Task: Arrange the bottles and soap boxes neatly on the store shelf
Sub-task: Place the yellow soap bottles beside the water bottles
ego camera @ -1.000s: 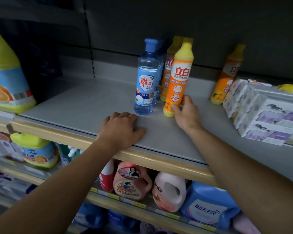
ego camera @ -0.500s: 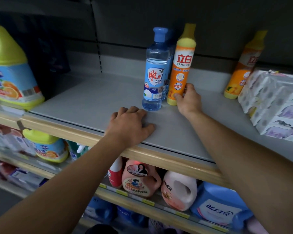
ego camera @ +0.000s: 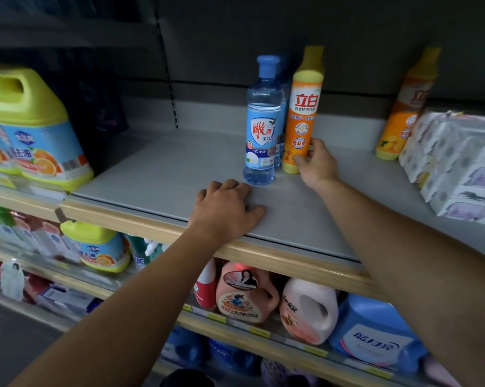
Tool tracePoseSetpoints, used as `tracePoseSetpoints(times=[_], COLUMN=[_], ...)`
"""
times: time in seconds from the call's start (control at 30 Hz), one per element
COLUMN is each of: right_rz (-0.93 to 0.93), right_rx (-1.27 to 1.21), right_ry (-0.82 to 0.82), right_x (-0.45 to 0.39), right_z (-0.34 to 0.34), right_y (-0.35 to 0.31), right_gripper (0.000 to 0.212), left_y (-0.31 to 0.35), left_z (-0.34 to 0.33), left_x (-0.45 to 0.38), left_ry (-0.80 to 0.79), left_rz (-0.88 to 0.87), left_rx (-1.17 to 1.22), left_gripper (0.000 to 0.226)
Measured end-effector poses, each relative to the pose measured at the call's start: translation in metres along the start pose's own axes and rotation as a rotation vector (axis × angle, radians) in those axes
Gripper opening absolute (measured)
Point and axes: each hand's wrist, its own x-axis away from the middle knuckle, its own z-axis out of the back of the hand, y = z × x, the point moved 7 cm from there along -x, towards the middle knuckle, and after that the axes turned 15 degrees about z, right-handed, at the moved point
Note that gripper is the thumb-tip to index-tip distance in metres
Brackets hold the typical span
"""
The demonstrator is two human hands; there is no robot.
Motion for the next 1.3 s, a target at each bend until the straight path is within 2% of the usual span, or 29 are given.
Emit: tracePoseSetpoints(times=[0.13, 0.27, 0.4, 0.53, 0.73, 0.93, 1.07, 1.3], right_rz=[-0.034, 0.06, 0.143, 0.156, 0.073, -0.148, -0.256, -0.203], right_rx=[0.04, 0.168, 0.307, 0.437, 0.565, 0.668, 0.735, 0.765], right_ry=[-0.023, -0.097, -0.211, -0.232, -0.21, -0.134, -0.189, -0.169], right_x=[0.008, 0.031, 0.069, 0.108, 0.162, 0.183, 0.189, 0.188], right_z=[0.008, 0.027, 0.063, 0.115, 0.188, 0.251, 0.264, 0.257], right_y=[0.002, 0.001, 0.009, 0.025, 0.052, 0.091, 0.115, 0.125], right_gripper=[0.06, 0.05, 0.046, 0.044, 0.043, 0.047, 0.057, 0.064], left_y=[-0.001, -0.001, 0.004, 0.021, 0.1, 0.19, 0.231, 0.284], left_z=[0.001, 0.005, 0.013, 0.019, 0.016, 0.006, -0.008, -0.039], left_x=[0.0, 0.003, 0.012, 0.022, 0.028, 0.022, -0.003, -0.077], left_ry=[-0.001, 0.009, 0.038, 0.015, -0.062, -0.13, -0.148, -0.221], left_rz=[0.003, 0.003, -0.033, -0.053, -0.174, -0.212, -0.155, 0.013], left_rx=[0.008, 0.015, 0.067, 0.216, 0.425, 0.645, 0.717, 0.882], left_gripper=[0.061, 0.055, 0.044, 0.039, 0.034, 0.032, 0.034, 0.049])
